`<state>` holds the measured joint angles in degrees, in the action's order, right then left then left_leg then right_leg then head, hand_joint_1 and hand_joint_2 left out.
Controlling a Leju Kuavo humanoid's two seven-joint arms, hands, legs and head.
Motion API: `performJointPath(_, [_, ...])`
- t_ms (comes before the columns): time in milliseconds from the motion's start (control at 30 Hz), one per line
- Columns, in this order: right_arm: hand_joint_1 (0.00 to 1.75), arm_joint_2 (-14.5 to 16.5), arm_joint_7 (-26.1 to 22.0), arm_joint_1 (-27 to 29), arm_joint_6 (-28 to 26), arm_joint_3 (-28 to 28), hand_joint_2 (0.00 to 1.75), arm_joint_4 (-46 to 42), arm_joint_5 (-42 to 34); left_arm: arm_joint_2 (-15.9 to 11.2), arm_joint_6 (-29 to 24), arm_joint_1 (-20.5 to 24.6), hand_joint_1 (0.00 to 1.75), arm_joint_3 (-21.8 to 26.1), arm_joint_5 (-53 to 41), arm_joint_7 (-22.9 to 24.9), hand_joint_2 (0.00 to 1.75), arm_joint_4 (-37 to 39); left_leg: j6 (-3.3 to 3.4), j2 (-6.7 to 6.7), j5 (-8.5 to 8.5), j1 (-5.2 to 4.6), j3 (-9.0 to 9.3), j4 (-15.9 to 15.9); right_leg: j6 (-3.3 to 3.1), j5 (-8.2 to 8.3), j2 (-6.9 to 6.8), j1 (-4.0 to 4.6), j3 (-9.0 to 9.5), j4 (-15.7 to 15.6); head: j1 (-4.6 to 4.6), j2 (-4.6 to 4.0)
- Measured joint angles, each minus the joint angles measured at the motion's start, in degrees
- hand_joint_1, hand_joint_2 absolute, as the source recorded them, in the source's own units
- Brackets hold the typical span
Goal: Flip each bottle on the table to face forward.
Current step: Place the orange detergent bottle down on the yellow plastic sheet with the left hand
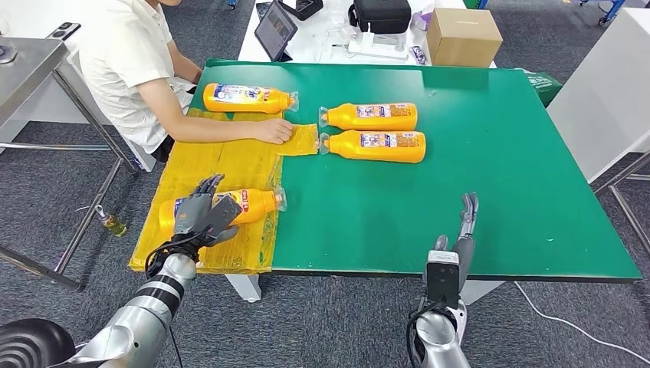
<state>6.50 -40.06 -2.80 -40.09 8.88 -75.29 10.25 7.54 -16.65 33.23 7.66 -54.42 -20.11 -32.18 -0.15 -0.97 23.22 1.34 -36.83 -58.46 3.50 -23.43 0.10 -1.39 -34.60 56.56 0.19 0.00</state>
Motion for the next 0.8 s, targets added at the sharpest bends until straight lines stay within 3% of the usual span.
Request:
performJointPath(133, [0.0, -0.24, 0.0, 0.0, 0.0, 0.26, 0.0, 0.25, -0.01, 0.02, 0.75, 0.01, 0.0, -0.19, 0.53, -0.42, 1.75, 0.05, 0.0, 0.01, 0.0, 0.02, 0.01, 0.0, 0.0, -0.01, 0.0, 0.02, -0.01, 0.0, -0.02, 0.0])
performJointPath(333, [0.0, -0.51, 0.0, -0.25, -0.01, 0.39, 0.0, 0.81, 0.01, -0.03, 6.58, 0.04, 0.0, -2.55, 3.39, -2.02, 1.75, 0.02, 0.0, -0.02, 0.01, 0.02, 0.07, 0.0, -0.01, -0.02, -0.01, 0.01, 0.09, 0.01, -0.01, 0.0])
performJointPath(467, [0.0, -0.72, 0.0, -0.28, 0.0, 0.41, 0.0, 1.0, 0.28, 0.07, 6.88, -0.82, 0.0, -4.42, 6.69, -4.58, 1.75, -0.82, 0.0, -0.01, 0.01, 0.01, 0.12, 0.0, -0.01, -0.01, 0.0, 0.01, 0.13, 0.0, 0.0, 0.0])
performJointPath(567, [0.0, -0.77, 0.0, -0.26, 0.0, 0.41, 0.0, 1.12, 0.7, 0.91, 8.84, -3.6, 0.0, -5.29, 16.8, -8.63, 1.75, -4.62, 0.0, 0.02, 0.01, 0.0, 0.1, 0.0, 0.0, -0.01, 0.01, 0.01, 0.08, 0.0, -0.01, 0.0])
performJointPath(667, [0.0, -0.76, 0.0, -0.25, 0.0, 0.41, 0.0, 1.39, 2.93, 2.24, 13.74, -8.16, 0.0, -7.39, 34.32, -10.11, 1.75, -12.95, 0.0, 0.04, 0.02, 0.0, 0.0, -0.01, 0.0, -0.01, 0.01, 0.01, -0.02, 0.0, 0.01, 0.0])
performJointPath(767, [0.0, -0.84, 0.0, -0.65, 0.0, 0.43, 0.0, 2.93, 8.8, 2.9, 10.9, -12.14, 0.0, -11.5, 44.36, -9.71, 1.75, -22.06, -0.01, 0.05, 0.04, 0.01, -0.11, -0.01, 0.0, -0.02, 0.01, 0.01, -0.15, 0.0, -0.02, 0.0])
performJointPath(800, [0.0, -0.95, 0.0, -0.92, 0.0, 0.45, 0.44, 3.96, 10.71, 2.95, 8.86, -13.07, 0.0, -13.17, 44.99, -9.48, 1.75, -24.6, -0.01, 0.03, 0.04, 0.01, -0.15, -0.01, 0.0, -0.02, 0.0, 0.01, -0.18, 0.0, -0.02, 0.0])
